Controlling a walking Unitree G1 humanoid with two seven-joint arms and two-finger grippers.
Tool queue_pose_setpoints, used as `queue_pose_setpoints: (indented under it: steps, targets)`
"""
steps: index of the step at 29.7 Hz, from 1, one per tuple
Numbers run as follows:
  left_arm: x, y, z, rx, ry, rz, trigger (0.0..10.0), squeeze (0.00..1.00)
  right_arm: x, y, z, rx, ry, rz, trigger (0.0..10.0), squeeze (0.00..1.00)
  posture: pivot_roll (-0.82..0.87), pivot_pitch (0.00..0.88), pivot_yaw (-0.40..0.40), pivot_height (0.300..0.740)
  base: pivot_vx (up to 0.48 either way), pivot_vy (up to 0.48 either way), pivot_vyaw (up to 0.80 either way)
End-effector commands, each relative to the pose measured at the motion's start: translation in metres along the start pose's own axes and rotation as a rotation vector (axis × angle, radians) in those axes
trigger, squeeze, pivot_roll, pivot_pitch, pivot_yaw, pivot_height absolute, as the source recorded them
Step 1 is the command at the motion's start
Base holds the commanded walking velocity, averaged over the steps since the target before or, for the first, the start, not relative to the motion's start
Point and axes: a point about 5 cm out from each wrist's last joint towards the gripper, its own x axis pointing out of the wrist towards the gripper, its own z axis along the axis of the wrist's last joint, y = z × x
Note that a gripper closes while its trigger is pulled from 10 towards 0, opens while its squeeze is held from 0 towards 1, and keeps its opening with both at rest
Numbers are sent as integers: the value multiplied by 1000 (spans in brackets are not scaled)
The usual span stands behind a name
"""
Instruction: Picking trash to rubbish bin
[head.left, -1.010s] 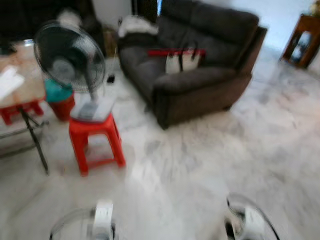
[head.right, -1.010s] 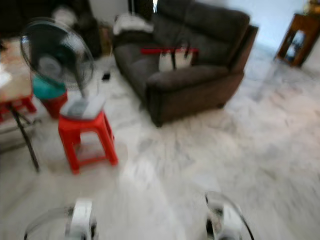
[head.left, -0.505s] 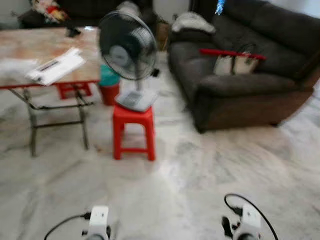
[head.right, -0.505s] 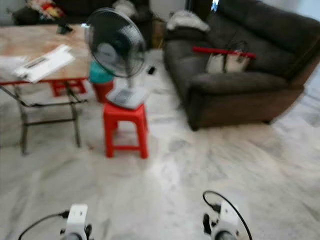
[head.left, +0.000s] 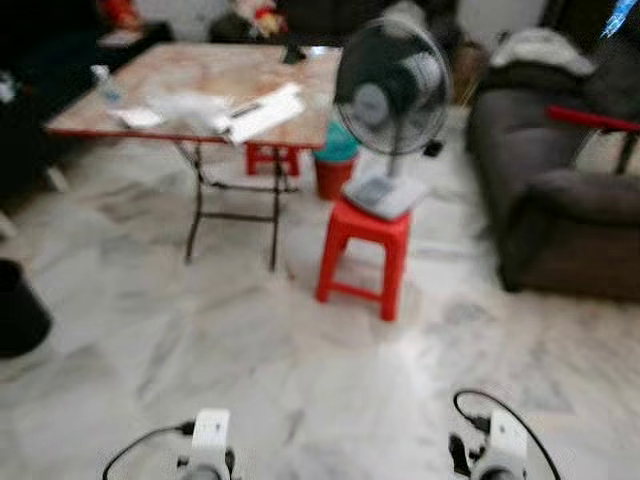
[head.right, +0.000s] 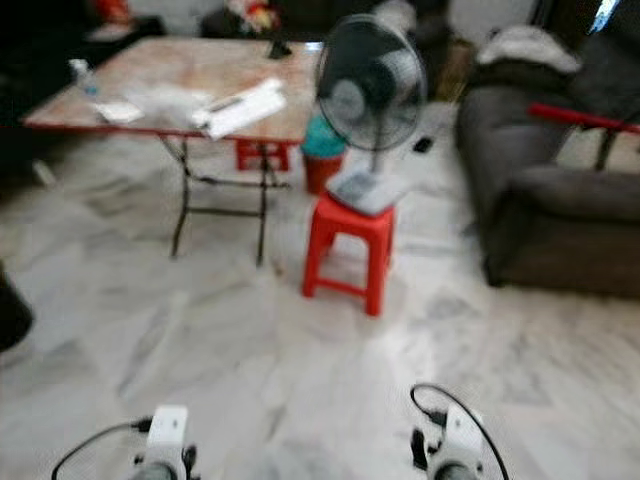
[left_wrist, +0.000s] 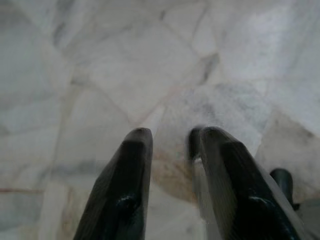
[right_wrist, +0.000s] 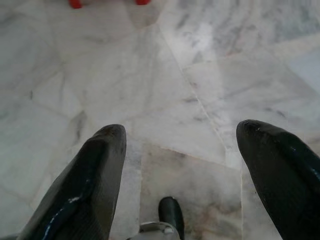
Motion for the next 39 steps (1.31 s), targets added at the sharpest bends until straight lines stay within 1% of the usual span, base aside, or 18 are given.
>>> queue_pose_setpoints:
  steps: [1,5,8,12,16,24,28,31,39]
  targets:
    - [0,3,-1,12,7,5,10000,0,2,5,5,6,-18,8,10000,0,-143,0,-29,740,0,0,800]
    - [0,3,-1,21,2,-1,10000,0,1,6,3,10,-20,11,10000,0,-148,0,-26,740,0,0,723]
    - [0,3,0,30,-1,-3,10000,0,1,6,3,32,-24,4,10000,0,-148,0,-26,740,0,0,0]
    - [0,1,2,10,-15,-3,10000,0,1,5,6,68,-42,-1,10000,0,-142,0,-23,740,0,0,0]
    - [1,-1,4,-5,-12,-6,10000,0,1,5,7,66,-45,1,10000,0,-135,0,-31,740,0,0,0]
    - [1,-2,5,-10,-8,-2,10000,0,2,3,9,70,-43,-9,10000,0,-135,11,-44,740,0,340,0]
    - [1,-2,4,-15,-5,3,10000,0,2,3,10,71,-41,-4,10000,0,-135,16,-47,740,0,342,-800]
    - [1,-1,2,-18,-2,7,10000,0,2,3,11,57,-55,-3,10000,0,-135,19,-49,740,0,341,0]
    - [1,-1,2,-25,-3,13,10000,0,2,2,15,75,-72,-3,10000,0,-138,22,-51,740,0,340,0]
